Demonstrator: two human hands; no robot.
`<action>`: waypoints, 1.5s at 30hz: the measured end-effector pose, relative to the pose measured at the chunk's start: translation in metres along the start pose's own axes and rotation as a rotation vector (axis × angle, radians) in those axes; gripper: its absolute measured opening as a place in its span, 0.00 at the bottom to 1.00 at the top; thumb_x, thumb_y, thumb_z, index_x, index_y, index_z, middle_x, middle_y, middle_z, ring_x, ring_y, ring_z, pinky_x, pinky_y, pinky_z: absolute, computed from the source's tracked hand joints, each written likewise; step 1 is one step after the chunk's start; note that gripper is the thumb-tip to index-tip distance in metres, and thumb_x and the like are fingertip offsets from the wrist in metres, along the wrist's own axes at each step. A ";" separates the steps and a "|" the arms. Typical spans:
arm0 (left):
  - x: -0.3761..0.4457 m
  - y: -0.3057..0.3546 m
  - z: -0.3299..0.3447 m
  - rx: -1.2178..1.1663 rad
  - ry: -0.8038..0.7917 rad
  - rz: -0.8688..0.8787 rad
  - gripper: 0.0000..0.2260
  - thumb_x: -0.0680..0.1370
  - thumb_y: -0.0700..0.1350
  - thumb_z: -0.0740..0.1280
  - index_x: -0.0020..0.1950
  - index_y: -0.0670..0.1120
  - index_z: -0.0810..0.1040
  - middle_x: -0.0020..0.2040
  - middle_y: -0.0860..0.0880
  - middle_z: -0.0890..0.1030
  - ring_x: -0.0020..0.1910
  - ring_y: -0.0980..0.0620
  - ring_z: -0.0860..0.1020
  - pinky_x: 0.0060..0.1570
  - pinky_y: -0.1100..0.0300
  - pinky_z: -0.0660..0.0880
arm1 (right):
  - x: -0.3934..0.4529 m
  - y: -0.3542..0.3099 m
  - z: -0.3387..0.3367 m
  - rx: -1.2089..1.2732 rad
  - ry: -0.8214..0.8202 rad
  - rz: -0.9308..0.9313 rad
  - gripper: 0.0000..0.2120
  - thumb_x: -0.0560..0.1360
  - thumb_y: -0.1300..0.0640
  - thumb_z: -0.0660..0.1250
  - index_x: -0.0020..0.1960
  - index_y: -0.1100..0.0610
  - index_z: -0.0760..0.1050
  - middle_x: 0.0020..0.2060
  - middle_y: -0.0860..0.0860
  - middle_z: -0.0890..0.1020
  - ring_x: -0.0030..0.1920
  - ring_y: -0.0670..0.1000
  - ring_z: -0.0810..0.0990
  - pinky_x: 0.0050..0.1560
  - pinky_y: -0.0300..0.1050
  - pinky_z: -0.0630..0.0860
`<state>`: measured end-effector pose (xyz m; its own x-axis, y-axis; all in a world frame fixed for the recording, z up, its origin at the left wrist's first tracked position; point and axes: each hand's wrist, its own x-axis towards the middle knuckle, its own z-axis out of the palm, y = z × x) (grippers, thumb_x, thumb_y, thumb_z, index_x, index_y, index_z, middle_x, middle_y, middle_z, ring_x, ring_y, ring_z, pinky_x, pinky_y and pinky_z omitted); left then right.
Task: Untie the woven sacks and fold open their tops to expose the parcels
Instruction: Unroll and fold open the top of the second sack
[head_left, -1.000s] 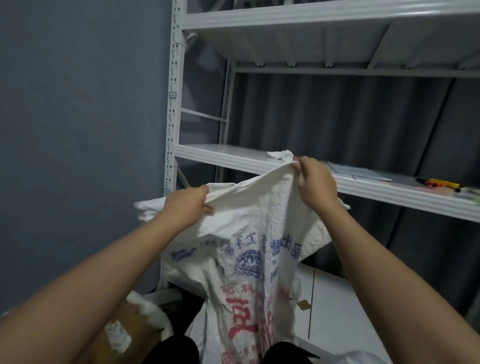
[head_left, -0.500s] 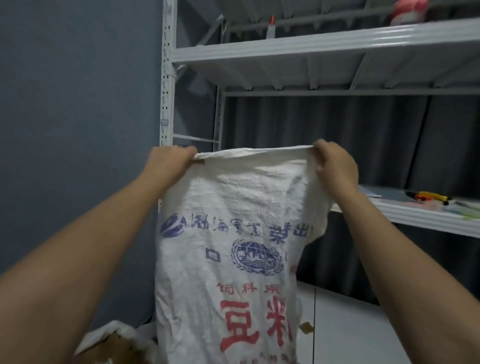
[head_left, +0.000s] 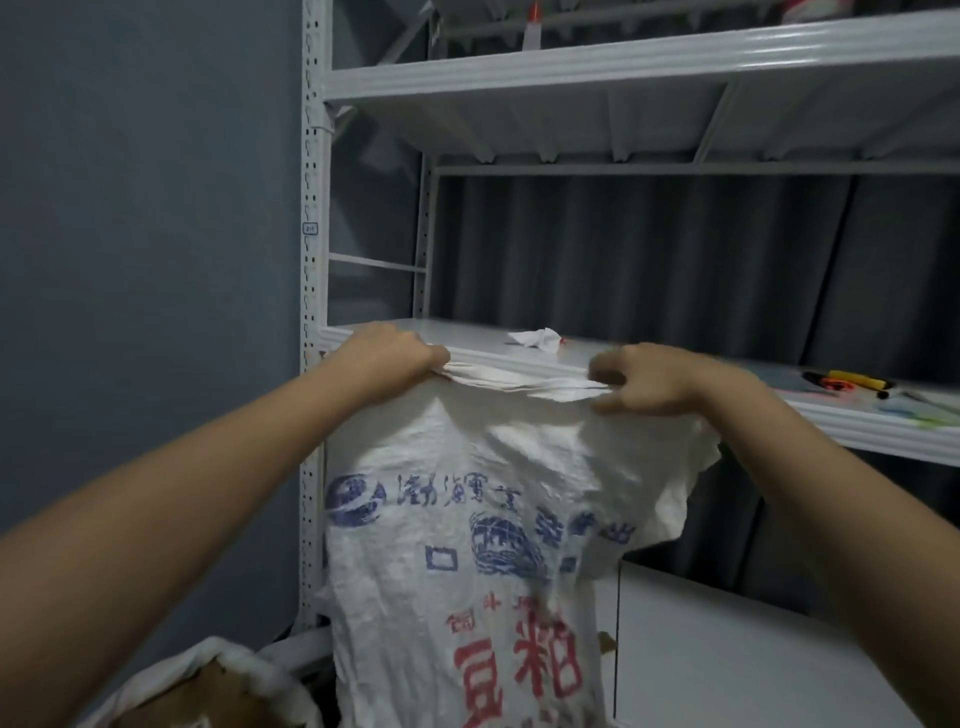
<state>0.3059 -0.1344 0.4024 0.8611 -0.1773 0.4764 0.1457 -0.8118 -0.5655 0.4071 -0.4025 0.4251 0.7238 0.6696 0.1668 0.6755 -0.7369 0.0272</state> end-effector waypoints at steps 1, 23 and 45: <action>0.001 0.004 0.000 0.017 0.046 0.023 0.07 0.82 0.45 0.56 0.55 0.47 0.72 0.47 0.45 0.80 0.42 0.46 0.77 0.37 0.57 0.67 | -0.002 -0.008 0.003 0.134 -0.074 -0.071 0.08 0.76 0.46 0.65 0.52 0.48 0.75 0.48 0.45 0.77 0.52 0.50 0.75 0.51 0.42 0.70; 0.002 0.026 0.008 -0.205 0.014 0.112 0.10 0.81 0.52 0.59 0.56 0.49 0.74 0.45 0.49 0.79 0.47 0.45 0.78 0.37 0.58 0.65 | -0.005 -0.022 0.053 0.306 0.177 -0.338 0.08 0.80 0.51 0.61 0.47 0.52 0.77 0.35 0.46 0.80 0.35 0.46 0.77 0.37 0.44 0.70; -0.033 0.054 0.064 -0.130 0.498 0.284 0.17 0.74 0.60 0.59 0.41 0.47 0.77 0.37 0.49 0.80 0.37 0.48 0.78 0.38 0.55 0.69 | -0.008 -0.044 0.113 0.527 0.136 -0.236 0.07 0.77 0.52 0.68 0.45 0.56 0.77 0.35 0.49 0.77 0.35 0.45 0.73 0.39 0.41 0.70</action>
<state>0.3171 -0.1362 0.3133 0.5203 -0.6123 0.5952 -0.1449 -0.7502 -0.6451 0.3877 -0.3648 0.3112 0.5448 0.7660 0.3412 0.8199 -0.4010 -0.4087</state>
